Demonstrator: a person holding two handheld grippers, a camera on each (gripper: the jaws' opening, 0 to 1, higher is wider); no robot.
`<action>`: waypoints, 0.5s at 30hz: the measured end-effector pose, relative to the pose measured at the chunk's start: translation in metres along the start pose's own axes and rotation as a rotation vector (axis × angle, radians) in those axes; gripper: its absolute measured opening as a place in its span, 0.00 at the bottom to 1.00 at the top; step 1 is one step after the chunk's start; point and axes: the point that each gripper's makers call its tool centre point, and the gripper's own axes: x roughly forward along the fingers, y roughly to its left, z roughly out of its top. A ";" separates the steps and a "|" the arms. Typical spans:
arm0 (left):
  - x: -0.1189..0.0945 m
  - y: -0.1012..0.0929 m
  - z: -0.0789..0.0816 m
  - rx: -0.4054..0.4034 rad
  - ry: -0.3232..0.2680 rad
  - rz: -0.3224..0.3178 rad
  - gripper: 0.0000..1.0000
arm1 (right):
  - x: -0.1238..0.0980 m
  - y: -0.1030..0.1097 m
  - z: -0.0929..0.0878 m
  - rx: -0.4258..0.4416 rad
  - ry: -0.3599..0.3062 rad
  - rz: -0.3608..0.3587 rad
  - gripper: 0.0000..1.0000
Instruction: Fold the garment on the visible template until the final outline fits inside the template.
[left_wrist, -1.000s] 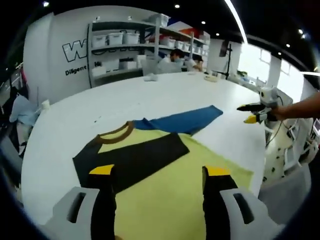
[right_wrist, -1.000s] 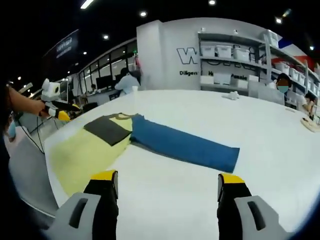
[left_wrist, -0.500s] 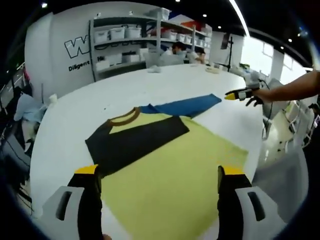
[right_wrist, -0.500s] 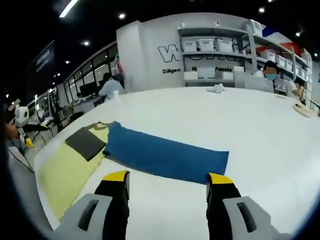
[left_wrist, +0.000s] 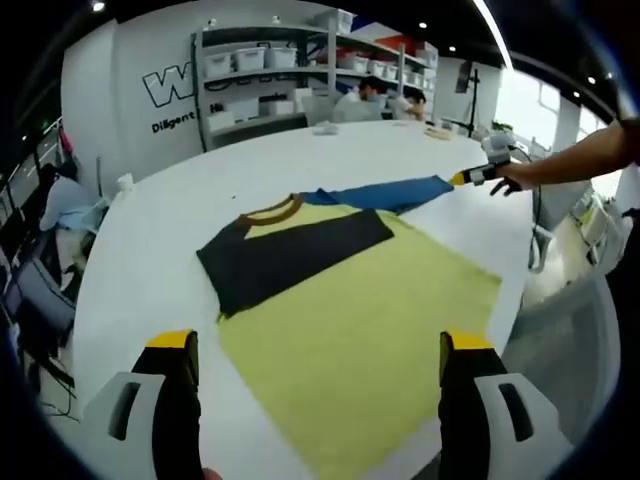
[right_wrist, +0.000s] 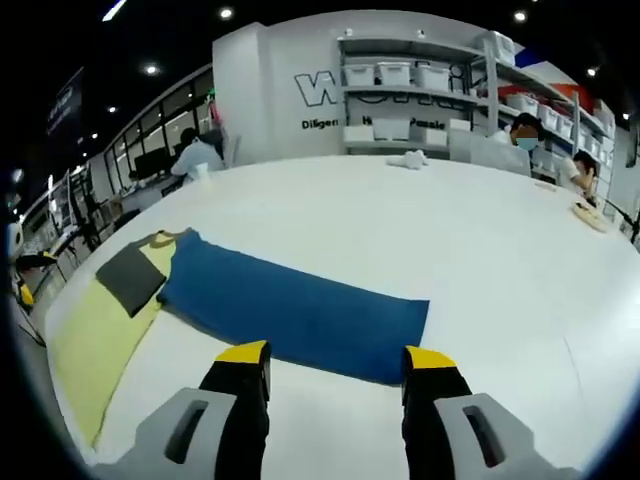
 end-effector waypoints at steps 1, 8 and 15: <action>-0.001 -0.001 -0.003 0.004 0.006 -0.006 0.97 | 0.002 -0.003 -0.002 -0.001 0.009 -0.005 0.47; -0.012 0.000 -0.010 0.002 0.006 0.005 0.98 | 0.013 -0.012 -0.012 0.030 0.065 -0.031 0.46; -0.024 0.006 -0.021 -0.002 0.028 0.033 0.96 | 0.020 -0.017 -0.017 0.066 0.104 -0.072 0.40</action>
